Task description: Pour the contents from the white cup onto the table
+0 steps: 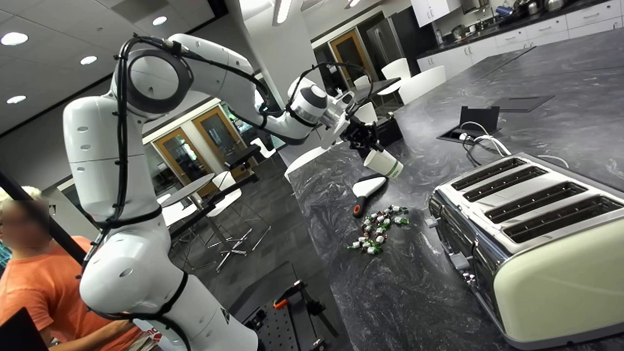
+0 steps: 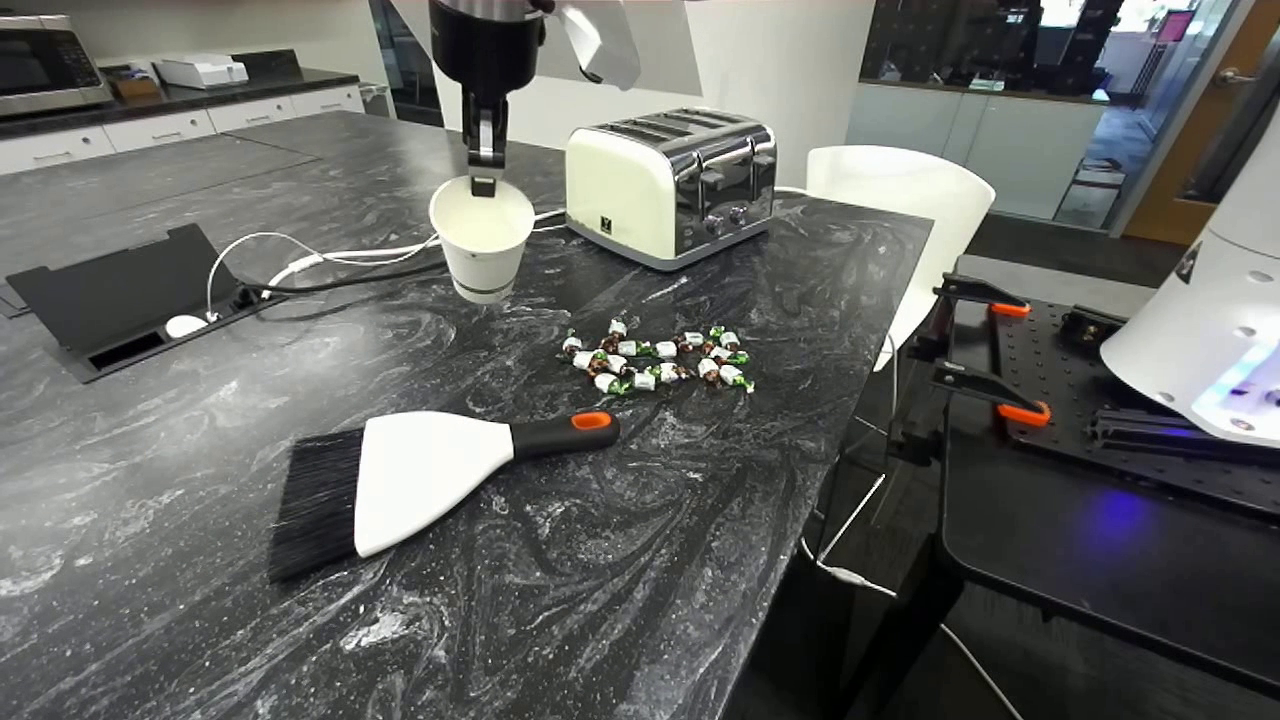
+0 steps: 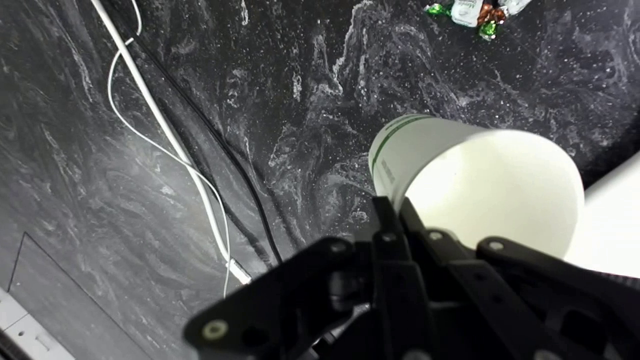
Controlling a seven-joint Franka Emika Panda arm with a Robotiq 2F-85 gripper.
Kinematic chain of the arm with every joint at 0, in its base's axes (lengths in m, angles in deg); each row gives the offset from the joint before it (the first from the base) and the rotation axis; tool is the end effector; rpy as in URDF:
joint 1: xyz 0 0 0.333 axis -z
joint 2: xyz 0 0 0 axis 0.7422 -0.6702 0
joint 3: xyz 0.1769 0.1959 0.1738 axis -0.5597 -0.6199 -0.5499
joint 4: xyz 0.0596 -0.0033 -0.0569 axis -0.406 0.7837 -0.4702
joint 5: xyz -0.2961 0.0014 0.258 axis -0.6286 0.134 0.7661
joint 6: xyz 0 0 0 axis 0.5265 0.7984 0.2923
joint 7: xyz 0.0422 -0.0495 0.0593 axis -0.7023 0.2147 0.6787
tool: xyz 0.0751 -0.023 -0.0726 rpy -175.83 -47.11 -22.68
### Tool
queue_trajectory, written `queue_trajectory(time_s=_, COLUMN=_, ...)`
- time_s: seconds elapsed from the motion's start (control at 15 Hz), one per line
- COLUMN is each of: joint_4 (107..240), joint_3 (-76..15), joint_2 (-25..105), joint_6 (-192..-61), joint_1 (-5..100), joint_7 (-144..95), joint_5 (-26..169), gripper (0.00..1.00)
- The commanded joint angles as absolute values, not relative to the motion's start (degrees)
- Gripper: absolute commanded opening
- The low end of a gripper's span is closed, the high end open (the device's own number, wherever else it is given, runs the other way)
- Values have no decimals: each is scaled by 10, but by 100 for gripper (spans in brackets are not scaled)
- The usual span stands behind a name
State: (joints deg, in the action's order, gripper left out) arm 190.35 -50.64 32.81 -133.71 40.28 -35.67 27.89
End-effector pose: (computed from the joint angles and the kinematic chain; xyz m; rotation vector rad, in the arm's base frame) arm 0.5917 0.2531 0.3048 2.5904 0.9499 0.4531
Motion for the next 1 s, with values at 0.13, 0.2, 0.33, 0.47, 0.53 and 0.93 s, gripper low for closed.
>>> queue_trajectory(time_s=0.13, joint_4=1858, joint_3=-451, joint_2=299, joint_6=-1306, joint_1=383, joint_7=-293, joint_5=414, gripper=1)
queue_trajectory(time_s=0.2, joint_4=1839, joint_3=-441, joint_2=287, joint_6=-1286, joint_1=386, joint_7=-269, joint_5=451, gripper=1)
queue_trajectory(time_s=0.33, joint_4=1789, joint_3=-403, joint_2=258, joint_6=-1247, joint_1=386, joint_7=-250, joint_5=494, gripper=1)
queue_trajectory(time_s=0.47, joint_4=1740, joint_3=-377, joint_2=227, joint_6=-1212, joint_1=388, joint_7=-240, joint_5=523, gripper=1)
queue_trajectory(time_s=0.53, joint_4=1714, joint_3=-371, joint_2=210, joint_6=-1195, joint_1=392, joint_7=-232, joint_5=541, gripper=1)
queue_trajectory(time_s=0.93, joint_4=1624, joint_3=-361, joint_2=135, joint_6=-1188, joint_1=408, joint_7=-237, joint_5=623, gripper=1)
